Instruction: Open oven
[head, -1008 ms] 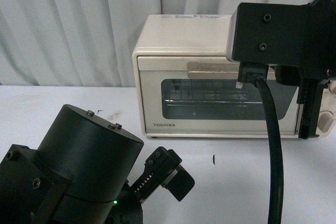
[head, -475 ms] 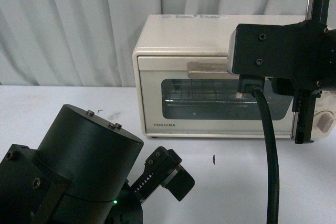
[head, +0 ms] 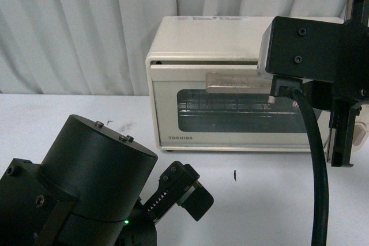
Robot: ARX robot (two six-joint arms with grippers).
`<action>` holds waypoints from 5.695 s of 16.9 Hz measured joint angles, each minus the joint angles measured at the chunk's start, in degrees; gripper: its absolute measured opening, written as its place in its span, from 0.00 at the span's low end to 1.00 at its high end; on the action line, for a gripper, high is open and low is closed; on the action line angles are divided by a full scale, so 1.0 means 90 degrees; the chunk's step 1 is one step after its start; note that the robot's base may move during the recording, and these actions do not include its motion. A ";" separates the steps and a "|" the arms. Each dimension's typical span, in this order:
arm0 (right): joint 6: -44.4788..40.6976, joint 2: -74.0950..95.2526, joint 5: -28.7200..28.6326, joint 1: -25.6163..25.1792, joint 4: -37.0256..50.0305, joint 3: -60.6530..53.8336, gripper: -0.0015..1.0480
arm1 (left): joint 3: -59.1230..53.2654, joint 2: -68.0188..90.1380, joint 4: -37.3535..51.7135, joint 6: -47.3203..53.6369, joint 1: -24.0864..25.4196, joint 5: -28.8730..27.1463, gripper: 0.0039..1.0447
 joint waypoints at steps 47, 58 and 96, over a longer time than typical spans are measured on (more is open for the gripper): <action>0.7429 -0.3082 0.2749 -0.0527 0.3096 -0.2720 0.33 | 0.0000 0.0000 -0.0005 0.0005 -0.0024 -0.0024 0.94; 0.8036 -0.6195 0.1681 -0.1523 0.1836 -0.4767 0.02 | 0.0000 0.0000 -0.0005 0.0005 -0.0029 0.0010 0.94; 0.8046 -1.0440 0.1683 -0.1523 -0.2035 -0.5056 0.62 | 0.0000 0.0000 -0.0007 0.0005 -0.0029 0.0012 0.94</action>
